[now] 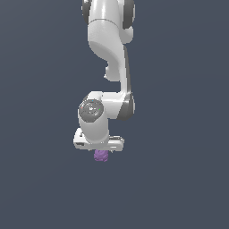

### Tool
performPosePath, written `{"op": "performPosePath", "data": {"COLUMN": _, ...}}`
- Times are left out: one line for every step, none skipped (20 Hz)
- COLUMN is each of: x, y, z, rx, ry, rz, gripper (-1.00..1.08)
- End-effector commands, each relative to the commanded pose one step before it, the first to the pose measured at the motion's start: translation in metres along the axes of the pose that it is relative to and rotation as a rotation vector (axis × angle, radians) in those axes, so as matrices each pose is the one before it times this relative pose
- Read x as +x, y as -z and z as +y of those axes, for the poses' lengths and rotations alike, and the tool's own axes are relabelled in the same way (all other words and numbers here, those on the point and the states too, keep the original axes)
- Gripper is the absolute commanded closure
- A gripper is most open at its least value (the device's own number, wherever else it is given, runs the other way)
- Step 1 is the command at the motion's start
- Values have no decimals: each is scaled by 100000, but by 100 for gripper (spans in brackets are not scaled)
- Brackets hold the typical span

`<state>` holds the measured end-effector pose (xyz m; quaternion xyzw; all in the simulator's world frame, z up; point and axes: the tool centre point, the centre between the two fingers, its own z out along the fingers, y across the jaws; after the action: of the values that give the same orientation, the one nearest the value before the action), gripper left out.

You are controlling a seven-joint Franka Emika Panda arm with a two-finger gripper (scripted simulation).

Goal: Pick up the object and move it to a goal position.

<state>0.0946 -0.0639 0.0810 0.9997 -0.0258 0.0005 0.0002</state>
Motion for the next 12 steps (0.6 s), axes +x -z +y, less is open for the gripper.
{"op": "performPosePath", "data": {"x": -68, "y": -1203, "z": -2, "rx": 4, "ry": 2, "rz": -170, "gripper": -92}}
{"op": "performPosePath", "data": {"x": -12, "y": -631, "z": -1, "rx": 0, "ry": 0, "rz": 0, "gripper": -92}}
{"op": "performPosePath", "data": {"x": -14, "y": -639, "z": -1, "rx": 0, "ry": 0, "rz": 0, "gripper": -92}}
{"op": "performPosePath", "data": {"x": -16, "y": -504, "z": 20, "rx": 21, "ry": -27, "rz": 60, "gripper": -92}}
{"op": "performPosePath", "data": {"x": -6, "y": -452, "z": 0, "rx": 0, "ry": 0, "rz": 0, "gripper": -92}}
{"op": "performPosePath", "data": {"x": 1, "y": -358, "z": 0, "rx": 0, "ry": 0, "rz": 0, "gripper": -92}}
{"op": "performPosePath", "data": {"x": 10, "y": -263, "z": 1, "rx": 0, "ry": 0, "rz": 0, "gripper": -92}}
{"op": "performPosePath", "data": {"x": 21, "y": -169, "z": 1, "rx": 0, "ry": 0, "rz": 0, "gripper": -92}}
{"op": "performPosePath", "data": {"x": 32, "y": -75, "z": 2, "rx": 0, "ry": 0, "rz": 0, "gripper": -92}}
{"op": "performPosePath", "data": {"x": 43, "y": 20, "z": 2, "rx": 0, "ry": 0, "rz": 0, "gripper": -92}}
{"op": "performPosePath", "data": {"x": 39, "y": 76, "z": 2, "rx": 0, "ry": 0, "rz": 0, "gripper": -92}}
{"op": "performPosePath", "data": {"x": 12, "y": 32, "z": 1, "rx": 0, "ry": 0, "rz": 0, "gripper": -92}}
